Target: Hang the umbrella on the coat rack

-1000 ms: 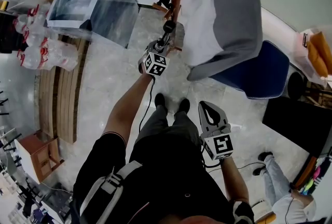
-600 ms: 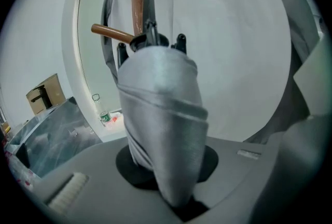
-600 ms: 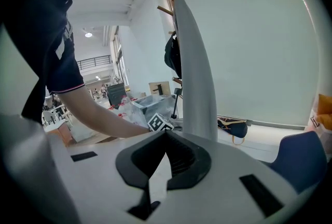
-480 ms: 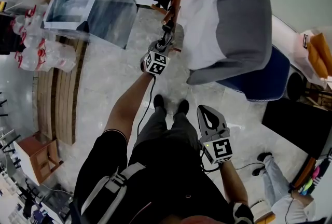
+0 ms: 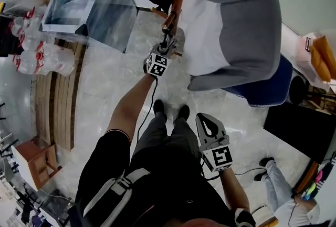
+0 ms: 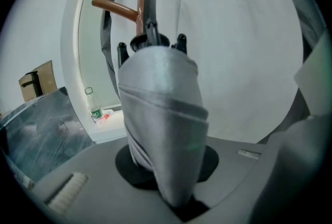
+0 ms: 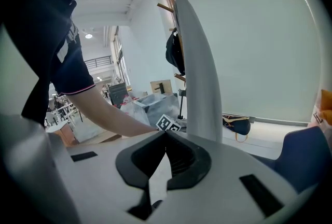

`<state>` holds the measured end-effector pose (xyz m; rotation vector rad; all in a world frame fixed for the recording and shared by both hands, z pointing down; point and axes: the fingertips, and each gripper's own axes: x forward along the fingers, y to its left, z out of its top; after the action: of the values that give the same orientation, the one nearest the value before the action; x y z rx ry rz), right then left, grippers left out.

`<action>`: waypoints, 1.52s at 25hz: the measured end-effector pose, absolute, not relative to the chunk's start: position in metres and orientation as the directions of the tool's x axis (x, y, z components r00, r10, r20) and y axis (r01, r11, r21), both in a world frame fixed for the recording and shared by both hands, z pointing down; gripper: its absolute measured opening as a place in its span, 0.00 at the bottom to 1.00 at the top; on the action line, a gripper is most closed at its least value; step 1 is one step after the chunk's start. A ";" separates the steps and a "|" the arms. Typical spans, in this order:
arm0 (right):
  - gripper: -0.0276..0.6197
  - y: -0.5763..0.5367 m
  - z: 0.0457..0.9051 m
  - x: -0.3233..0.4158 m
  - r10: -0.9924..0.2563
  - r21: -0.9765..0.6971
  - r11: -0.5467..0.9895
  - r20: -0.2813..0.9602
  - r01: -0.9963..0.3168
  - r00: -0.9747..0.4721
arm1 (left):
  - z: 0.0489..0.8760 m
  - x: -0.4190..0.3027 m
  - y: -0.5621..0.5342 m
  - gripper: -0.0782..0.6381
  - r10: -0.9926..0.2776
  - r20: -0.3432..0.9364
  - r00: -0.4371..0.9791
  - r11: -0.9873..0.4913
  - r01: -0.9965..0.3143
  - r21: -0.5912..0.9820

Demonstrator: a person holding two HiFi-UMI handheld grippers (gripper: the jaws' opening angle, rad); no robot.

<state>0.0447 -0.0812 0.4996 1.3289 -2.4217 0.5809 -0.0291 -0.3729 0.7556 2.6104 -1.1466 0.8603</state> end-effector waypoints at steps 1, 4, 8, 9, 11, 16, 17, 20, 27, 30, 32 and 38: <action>0.05 -0.080 0.502 0.046 -0.721 -0.196 0.485 0.462 -0.852 -0.516 | 0.758 -0.028 -0.374 0.18 -0.624 0.559 0.546 -0.691 -0.720 -0.069; 0.05 -0.078 0.506 0.048 -0.721 -0.201 0.479 0.465 -0.855 -0.513 | 0.762 -0.022 -0.376 0.18 -0.627 0.529 0.572 -0.699 -0.713 -0.057; 0.05 -0.080 0.509 0.046 -0.726 -0.204 0.478 0.456 -0.854 -0.515 | 0.761 -0.012 -0.383 0.18 -0.637 0.463 0.616 -0.711 -0.702 -0.044; 0.05 -0.080 0.510 0.044 -0.726 -0.204 0.481 0.452 -0.853 -0.517 | 0.761 -0.011 -0.384 0.18 -0.641 0.449 0.622 -0.711 -0.702 -0.044; 0.05 -0.079 0.512 0.043 -0.725 -0.204 0.485 0.451 -0.851 -0.521 | 0.761 -0.009 -0.385 0.18 -0.649 0.432 0.626 -0.709 -0.703 -0.045; 0.05 -0.079 0.515 0.042 -0.723 -0.203 0.487 0.453 -0.850 -0.522 | 0.758 -0.003 -0.390 0.19 -0.656 0.399 0.641 -0.713 -0.700 -0.047; 0.05 -0.079 0.516 0.041 -0.722 -0.203 0.487 0.454 -0.850 -0.522 | 0.757 -0.002 -0.391 0.19 -0.656 0.396 0.643 -0.714 -0.698 -0.048; 0.05 -0.078 0.517 0.039 -0.720 -0.202 0.491 0.454 -0.848 -0.525 | 0.758 -0.002 -0.392 0.19 -0.660 0.391 0.641 -0.710 -0.702 -0.048; 0.05 -0.073 0.519 0.041 -0.722 -0.201 0.490 0.453 -0.849 -0.524 | 0.759 -0.003 -0.392 0.24 -0.676 0.378 0.633 -0.698 -0.714 -0.054; 0.05 -0.071 0.522 0.042 -0.719 -0.199 0.489 0.459 -0.849 -0.522 | 0.757 -0.004 -0.392 0.28 -0.683 0.367 0.631 -0.694 -0.717 -0.059; 0.05 -0.070 0.521 0.041 -0.720 -0.197 0.490 0.459 -0.849 -0.521 | 0.756 -0.007 -0.391 0.32 -0.685 0.368 0.629 -0.693 -0.718 -0.064; 0.05 -0.068 0.517 0.041 -0.717 -0.190 0.500 0.457 -0.845 -0.527 | 0.749 -0.012 -0.388 0.53 -0.690 0.361 0.627 -0.692 -0.718 -0.076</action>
<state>0.0411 -0.0679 0.5173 1.3099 -2.4285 0.5671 -0.0121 -0.3876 0.7490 2.7650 -1.1982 0.5646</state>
